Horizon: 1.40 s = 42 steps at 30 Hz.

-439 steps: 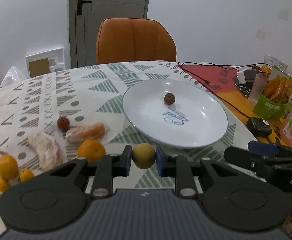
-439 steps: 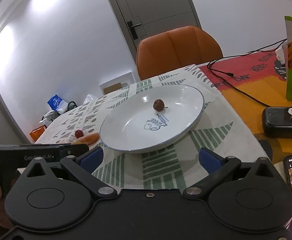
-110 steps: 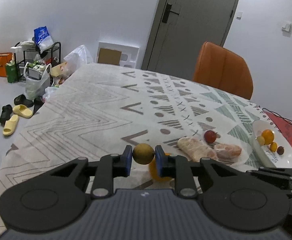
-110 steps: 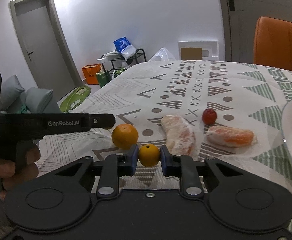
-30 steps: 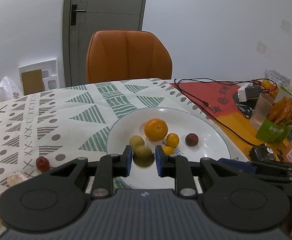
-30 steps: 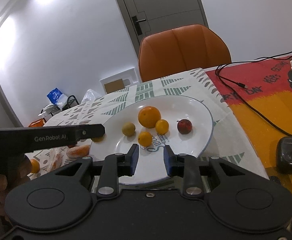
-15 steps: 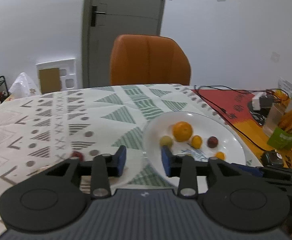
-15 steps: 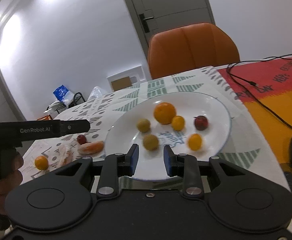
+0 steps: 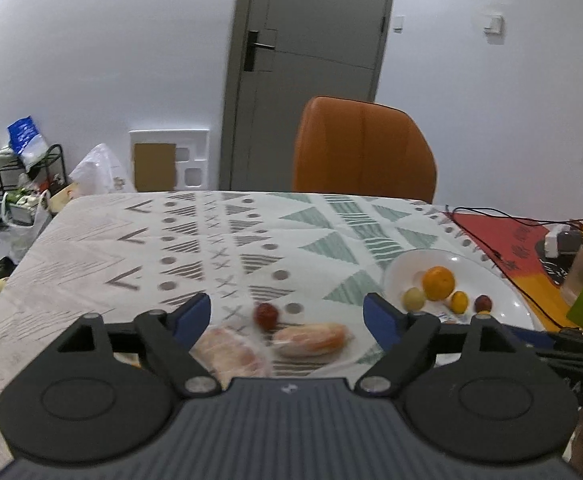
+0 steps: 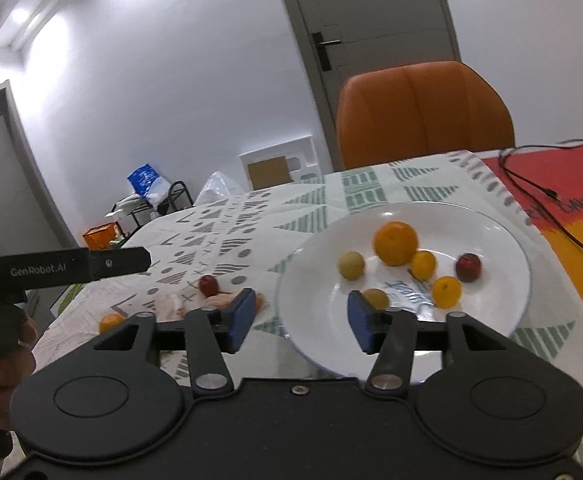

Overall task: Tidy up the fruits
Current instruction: 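Move both open tools back toward the remaining fruits, then grasp the large orange with the left tool while the right grasps the netted peeled fruit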

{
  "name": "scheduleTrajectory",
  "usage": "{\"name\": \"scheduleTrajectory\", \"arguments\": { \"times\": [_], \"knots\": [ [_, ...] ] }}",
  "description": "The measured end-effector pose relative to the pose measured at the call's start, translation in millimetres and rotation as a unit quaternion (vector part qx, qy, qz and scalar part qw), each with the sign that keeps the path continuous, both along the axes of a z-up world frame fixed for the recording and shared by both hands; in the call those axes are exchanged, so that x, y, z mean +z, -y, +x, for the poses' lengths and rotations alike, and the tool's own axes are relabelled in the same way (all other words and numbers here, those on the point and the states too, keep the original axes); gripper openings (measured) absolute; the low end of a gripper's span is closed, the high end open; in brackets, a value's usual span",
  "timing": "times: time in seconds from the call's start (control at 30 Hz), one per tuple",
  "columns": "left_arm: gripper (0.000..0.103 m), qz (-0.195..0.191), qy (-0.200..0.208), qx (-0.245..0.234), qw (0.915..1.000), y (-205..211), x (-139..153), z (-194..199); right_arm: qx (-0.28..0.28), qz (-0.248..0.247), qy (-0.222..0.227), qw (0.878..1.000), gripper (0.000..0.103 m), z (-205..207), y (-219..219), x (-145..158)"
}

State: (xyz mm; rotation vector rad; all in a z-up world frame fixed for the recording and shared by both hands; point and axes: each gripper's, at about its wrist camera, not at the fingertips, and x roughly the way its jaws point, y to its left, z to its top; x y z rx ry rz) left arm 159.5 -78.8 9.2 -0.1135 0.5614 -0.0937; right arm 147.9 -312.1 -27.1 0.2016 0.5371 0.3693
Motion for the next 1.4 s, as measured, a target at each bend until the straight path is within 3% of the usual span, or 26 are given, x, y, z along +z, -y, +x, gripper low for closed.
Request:
{"name": "scheduleTrajectory", "arguments": {
  "times": [0.47,0.73,1.17,1.3,1.4],
  "knots": [
    [0.083,0.002,-0.02,0.057,0.9981,-52,-13,-16,0.039,-0.015,-0.017,0.999,0.056,-1,-42,8],
    [0.083,-0.006,-0.034,0.084,0.9958,-67,-27,-21,0.063,-0.004,-0.035,0.997,0.067,0,-53,15],
    [0.078,-0.018,-0.054,0.095,0.9939,-80,-48,-16,0.089,-0.045,-0.06,0.993,0.067,17,-94,-5],
    [0.066,-0.023,-0.062,0.086,0.9941,-79,-56,-8,0.099,-0.051,-0.057,0.992,0.067,22,-103,-9],
    [0.047,-0.03,-0.078,0.082,0.9931,-80,-65,0,0.109,-0.052,-0.063,0.991,0.067,29,-111,-15]
  ]
}}
